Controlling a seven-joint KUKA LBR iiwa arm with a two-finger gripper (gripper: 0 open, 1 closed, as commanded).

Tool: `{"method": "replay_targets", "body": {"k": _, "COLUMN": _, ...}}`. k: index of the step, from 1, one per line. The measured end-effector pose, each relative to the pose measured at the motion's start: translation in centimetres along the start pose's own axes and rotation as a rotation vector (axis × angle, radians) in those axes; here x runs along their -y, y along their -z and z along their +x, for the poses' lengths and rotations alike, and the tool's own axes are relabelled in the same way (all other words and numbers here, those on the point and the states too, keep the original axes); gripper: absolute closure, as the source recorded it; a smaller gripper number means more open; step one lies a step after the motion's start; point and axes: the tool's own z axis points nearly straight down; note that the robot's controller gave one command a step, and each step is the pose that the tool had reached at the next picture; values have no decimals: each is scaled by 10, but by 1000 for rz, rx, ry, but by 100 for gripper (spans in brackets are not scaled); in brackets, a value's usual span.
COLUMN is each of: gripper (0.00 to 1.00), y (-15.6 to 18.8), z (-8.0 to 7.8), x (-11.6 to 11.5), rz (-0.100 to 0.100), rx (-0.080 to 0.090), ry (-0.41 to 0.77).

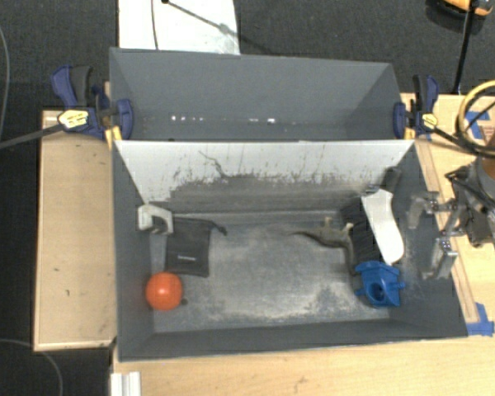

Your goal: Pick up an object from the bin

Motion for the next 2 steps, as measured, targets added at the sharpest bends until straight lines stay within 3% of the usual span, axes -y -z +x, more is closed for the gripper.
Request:
{"method": "replay_targets", "body": {"k": 1, "gripper": 0, "y": 5, "z": -2, "x": -1, "rz": 2, "rx": 8, "ry": 6}}
{"method": "replay_targets", "body": {"k": 2, "gripper": 0, "y": -38, "z": -9, "x": -2, "rz": 3, "rx": 12, "ry": 72}}
